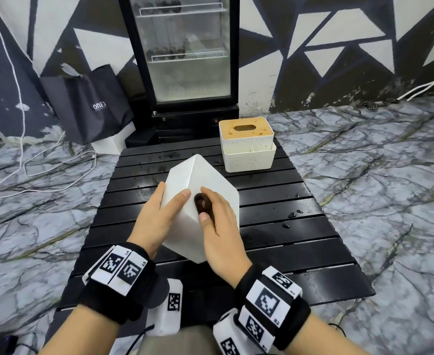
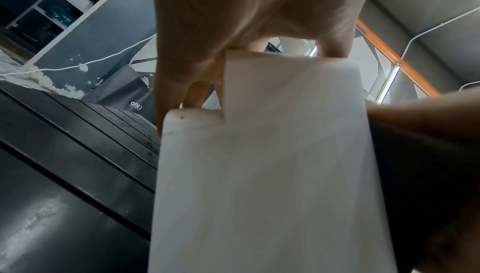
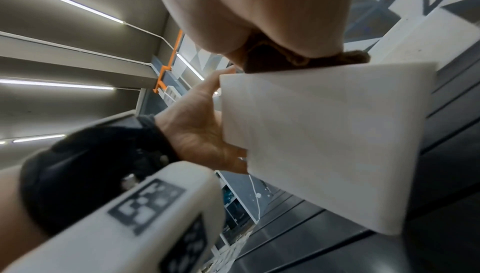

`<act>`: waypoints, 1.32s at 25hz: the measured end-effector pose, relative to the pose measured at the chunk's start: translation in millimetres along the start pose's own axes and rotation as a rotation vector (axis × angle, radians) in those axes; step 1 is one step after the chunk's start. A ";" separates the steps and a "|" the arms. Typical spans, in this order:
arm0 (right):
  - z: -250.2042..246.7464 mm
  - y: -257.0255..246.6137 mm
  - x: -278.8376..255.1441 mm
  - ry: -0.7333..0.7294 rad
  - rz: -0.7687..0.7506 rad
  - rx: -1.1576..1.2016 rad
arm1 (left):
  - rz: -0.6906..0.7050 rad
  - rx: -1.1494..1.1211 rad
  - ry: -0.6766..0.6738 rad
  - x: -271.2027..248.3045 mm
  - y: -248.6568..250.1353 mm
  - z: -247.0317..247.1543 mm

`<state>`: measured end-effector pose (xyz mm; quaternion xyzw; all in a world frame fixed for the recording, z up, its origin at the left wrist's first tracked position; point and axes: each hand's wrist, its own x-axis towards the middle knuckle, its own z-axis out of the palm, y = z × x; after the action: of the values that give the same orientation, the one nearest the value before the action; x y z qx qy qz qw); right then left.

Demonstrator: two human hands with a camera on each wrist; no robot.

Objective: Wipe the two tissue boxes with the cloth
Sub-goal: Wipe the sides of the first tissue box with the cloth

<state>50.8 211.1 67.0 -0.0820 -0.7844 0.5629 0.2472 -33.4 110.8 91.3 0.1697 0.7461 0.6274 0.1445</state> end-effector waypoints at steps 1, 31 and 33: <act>1.4 -4.3 0.2 -0.006 -0.013 -0.004 | 0.005 0.001 -0.005 -0.3 1.7 0.7; -17.7 32.3 22.5 0.100 0.172 -0.009 | 0.021 0.011 -0.080 -2.7 9.4 6.3; -13.7 20.5 22.2 0.078 0.141 0.038 | 0.012 0.033 -0.070 -5.2 14.0 9.3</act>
<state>35.1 239.0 57.9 -0.1544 -0.7554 0.5903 0.2389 -23.8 119.0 103.5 0.1982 0.7499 0.6095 0.1640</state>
